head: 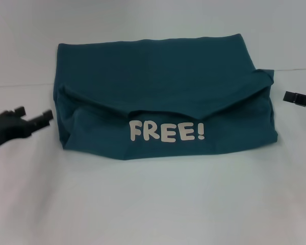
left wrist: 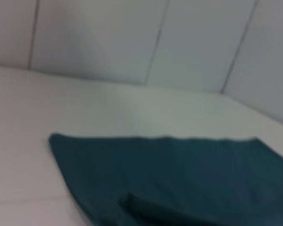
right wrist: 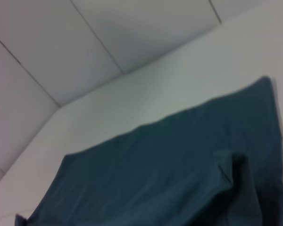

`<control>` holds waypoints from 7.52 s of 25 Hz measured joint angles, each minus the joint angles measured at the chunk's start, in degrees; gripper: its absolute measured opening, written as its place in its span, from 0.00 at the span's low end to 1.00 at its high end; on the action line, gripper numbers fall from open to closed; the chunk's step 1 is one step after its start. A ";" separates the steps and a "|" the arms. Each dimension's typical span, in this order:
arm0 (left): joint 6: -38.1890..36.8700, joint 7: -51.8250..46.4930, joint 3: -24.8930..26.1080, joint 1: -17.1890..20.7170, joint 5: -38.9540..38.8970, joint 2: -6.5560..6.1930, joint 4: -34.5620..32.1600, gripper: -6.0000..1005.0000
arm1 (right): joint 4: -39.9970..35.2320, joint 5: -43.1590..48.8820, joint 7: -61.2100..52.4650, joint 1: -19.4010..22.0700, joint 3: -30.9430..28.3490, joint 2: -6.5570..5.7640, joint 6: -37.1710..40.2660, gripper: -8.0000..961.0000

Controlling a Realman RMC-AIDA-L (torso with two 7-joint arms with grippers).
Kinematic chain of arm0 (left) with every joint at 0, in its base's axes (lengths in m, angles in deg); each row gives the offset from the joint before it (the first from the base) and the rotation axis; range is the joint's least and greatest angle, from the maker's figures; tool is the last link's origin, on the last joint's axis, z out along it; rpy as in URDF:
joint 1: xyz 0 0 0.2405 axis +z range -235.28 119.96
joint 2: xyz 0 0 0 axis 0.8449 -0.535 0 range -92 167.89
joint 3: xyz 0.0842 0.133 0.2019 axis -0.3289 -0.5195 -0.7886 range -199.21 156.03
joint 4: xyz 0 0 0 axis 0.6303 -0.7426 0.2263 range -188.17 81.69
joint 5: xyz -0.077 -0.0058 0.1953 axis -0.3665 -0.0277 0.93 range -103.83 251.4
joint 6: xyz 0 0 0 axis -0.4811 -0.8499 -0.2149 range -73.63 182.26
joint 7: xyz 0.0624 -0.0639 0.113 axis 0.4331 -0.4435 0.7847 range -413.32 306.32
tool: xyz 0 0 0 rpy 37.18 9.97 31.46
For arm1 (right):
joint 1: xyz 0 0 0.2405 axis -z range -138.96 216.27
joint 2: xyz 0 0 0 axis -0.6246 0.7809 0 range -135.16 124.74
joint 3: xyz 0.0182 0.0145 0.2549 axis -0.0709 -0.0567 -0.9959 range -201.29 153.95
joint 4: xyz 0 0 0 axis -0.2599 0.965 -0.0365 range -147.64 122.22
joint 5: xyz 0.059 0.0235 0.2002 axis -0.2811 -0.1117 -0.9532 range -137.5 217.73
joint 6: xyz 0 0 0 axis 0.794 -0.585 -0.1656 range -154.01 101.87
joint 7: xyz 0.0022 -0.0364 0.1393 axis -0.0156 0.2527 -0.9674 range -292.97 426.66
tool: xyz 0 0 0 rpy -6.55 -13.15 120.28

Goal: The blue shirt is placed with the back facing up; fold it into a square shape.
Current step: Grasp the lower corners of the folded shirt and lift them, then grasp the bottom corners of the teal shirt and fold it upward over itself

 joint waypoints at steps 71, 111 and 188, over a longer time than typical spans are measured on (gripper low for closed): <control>8.49 2.43 -21.00 -2.73 9.36 0.29 1.14 0.07 | -3.33 12.06 -12.87 -1.67 -3.06 0.28 4.55 0.56; 6.66 0.95 -20.69 -2.85 10.80 -0.01 -1.07 0.03 | -1.39 15.98 -12.82 -5.13 4.05 6.21 -10.96 0.42; -52.15 2.20 7.73 18.33 19.50 0.42 -8.84 0.02 | -3.12 14.34 27.38 25.12 -14.22 5.09 38.48 0.05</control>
